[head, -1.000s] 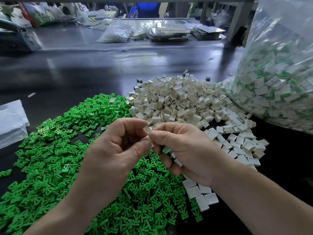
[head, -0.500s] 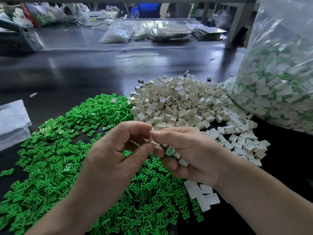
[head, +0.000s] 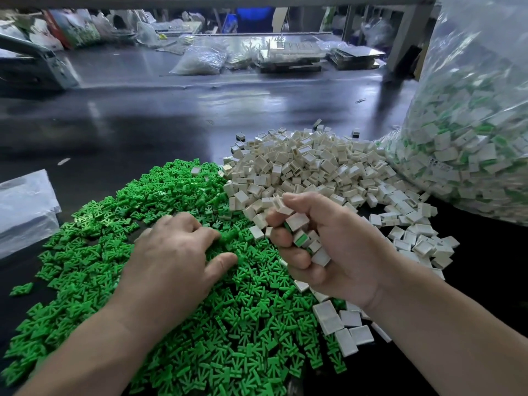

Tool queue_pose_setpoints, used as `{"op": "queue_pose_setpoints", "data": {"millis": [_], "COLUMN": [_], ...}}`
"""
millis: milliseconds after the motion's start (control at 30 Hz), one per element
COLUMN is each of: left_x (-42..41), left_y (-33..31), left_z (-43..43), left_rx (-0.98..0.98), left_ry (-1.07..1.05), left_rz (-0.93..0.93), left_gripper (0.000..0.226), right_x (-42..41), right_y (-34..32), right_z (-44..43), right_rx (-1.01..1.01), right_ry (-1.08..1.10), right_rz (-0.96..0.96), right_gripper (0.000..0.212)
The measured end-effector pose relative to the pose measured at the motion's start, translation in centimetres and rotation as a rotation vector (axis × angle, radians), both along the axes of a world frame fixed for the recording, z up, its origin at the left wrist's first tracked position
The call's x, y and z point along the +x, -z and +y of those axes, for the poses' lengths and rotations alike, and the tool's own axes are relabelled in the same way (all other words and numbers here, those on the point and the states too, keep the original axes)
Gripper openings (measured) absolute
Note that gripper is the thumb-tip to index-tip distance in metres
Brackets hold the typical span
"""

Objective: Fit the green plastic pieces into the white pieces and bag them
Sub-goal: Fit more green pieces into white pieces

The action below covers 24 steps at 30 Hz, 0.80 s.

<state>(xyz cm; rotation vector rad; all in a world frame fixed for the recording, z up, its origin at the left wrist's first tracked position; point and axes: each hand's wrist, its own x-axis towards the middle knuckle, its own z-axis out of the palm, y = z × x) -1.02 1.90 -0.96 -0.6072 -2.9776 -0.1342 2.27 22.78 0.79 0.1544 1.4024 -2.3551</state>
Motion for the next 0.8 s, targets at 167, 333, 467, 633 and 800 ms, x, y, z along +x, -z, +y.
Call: {"op": "queue_pose_setpoints", "data": {"millis": [167,333,467,633,800], "left_x": [-0.16,-0.30,0.00,0.24,0.25], "left_y": [0.45,0.74,0.55,0.27,0.18], "left_z": [0.38,0.35,0.51,0.66,0.62], "left_rx": [0.124,0.307,0.870,1.280,1.372], "left_ry": [0.101,0.118,0.034,0.058,0.092], "left_rz": [0.133,0.161,-0.112,-0.498,-0.639], "left_gripper": [0.017,0.025,0.005,0.029,0.031], "right_x": [-0.08,-0.14,-0.08,0.02,0.07], "right_y": [-0.02,-0.07,-0.01,0.11,0.20], "right_z": [-0.09,-0.01,0.03,0.03,-0.21], "right_rx": [-0.057,-0.083,-0.054,-0.037,0.020], "right_ry": [-0.010,0.014,0.016,-0.012,-0.011], "right_rz": [-0.028,-0.064,-0.046,0.008,0.002], "right_gripper": [0.015,0.012,0.013,0.015,0.020]}}
